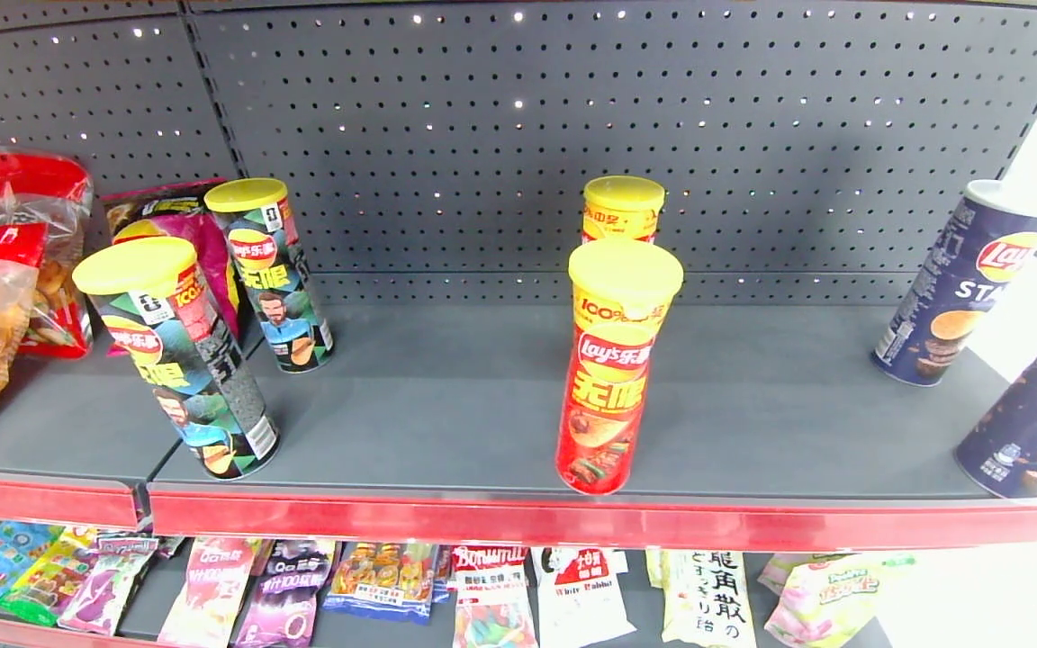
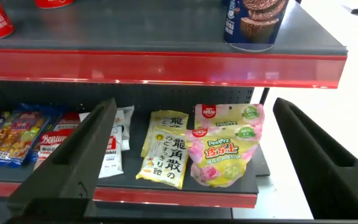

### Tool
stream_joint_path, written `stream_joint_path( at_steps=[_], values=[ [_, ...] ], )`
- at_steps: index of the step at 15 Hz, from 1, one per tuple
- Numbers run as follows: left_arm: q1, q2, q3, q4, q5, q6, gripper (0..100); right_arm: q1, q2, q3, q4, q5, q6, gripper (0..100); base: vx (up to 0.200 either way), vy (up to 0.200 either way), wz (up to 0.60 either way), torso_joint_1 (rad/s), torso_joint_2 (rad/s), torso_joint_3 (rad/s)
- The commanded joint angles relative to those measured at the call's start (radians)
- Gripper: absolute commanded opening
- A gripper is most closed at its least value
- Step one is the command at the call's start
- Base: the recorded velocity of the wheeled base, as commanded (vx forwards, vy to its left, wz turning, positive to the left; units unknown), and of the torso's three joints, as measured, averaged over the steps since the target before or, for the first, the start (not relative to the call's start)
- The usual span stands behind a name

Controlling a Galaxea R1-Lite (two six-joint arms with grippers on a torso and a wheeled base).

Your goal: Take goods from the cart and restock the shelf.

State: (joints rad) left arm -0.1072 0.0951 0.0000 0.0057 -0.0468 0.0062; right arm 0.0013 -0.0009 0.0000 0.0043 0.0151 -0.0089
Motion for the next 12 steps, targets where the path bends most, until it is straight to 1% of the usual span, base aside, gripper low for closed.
stream_joint_path(
  at_steps=[1,12],
  values=[
    [0.0,0.002,0.0,0.0,-0.001,0.001,100,0.0,0.001,0.0,0.0,0.0,0.001,100,0.0,0.0,0.0,0.0,0.0,0.0],
    [0.0,0.002,0.0,0.0,-0.001,0.001,100,0.0,0.001,0.0,0.0,-0.001,0.0,100,0.0,0.0,0.0,0.0,0.0,0.0]
  ],
)
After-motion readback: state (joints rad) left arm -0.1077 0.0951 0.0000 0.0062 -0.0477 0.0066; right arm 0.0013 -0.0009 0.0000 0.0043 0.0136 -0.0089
